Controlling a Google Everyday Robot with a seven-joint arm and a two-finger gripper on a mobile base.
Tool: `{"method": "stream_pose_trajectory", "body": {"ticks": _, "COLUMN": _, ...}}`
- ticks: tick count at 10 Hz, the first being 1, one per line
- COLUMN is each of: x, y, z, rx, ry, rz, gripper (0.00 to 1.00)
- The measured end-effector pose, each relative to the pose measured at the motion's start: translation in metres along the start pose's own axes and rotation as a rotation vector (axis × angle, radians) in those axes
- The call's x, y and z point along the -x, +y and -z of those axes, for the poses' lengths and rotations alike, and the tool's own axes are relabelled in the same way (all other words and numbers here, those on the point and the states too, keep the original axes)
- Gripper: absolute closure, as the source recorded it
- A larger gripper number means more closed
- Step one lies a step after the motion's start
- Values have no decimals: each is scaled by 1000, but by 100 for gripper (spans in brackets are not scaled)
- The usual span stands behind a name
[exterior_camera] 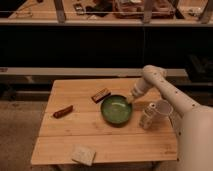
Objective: Drag the ceramic bowl in a circle
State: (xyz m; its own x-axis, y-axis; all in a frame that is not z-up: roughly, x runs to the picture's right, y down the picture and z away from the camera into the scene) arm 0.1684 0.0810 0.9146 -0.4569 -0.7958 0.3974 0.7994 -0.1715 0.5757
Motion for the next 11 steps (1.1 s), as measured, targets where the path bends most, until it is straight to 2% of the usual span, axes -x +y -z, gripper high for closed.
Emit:
{"method": "stream_pose_trajectory", "body": {"ticks": 2, "x": 20, "y": 18, "z": 7, "rx": 34, "ry": 6, "rz": -43, "gripper": 90}}
{"method": "stream_pose_trajectory", "body": {"ticks": 3, "x": 24, "y": 40, "z": 20, "rx": 82, "ry": 29, "rz": -84, "gripper": 90}}
{"method": "stream_pose_trajectory", "body": {"ticks": 4, "x": 24, "y": 66, "z": 40, "rx": 134, "ry": 71, "rz": -133, "gripper": 90}}
{"method": "stream_pose_trajectory", "body": {"ticks": 6, "x": 16, "y": 86, "z": 58, "rx": 179, "ry": 116, "rz": -176, "gripper": 90}}
{"method": "stream_pose_trajectory", "body": {"ticks": 7, "x": 10, "y": 96, "z": 61, "rx": 196, "ry": 131, "rz": -216, "gripper": 90}}
{"method": "stream_pose_trajectory", "body": {"ticks": 8, "x": 3, "y": 98, "z": 58, "rx": 196, "ry": 136, "rz": -237, "gripper": 90}}
{"method": "stream_pose_trajectory", "body": {"ticks": 11, "x": -31, "y": 95, "z": 42, "rx": 181, "ry": 158, "rz": -290, "gripper": 90}}
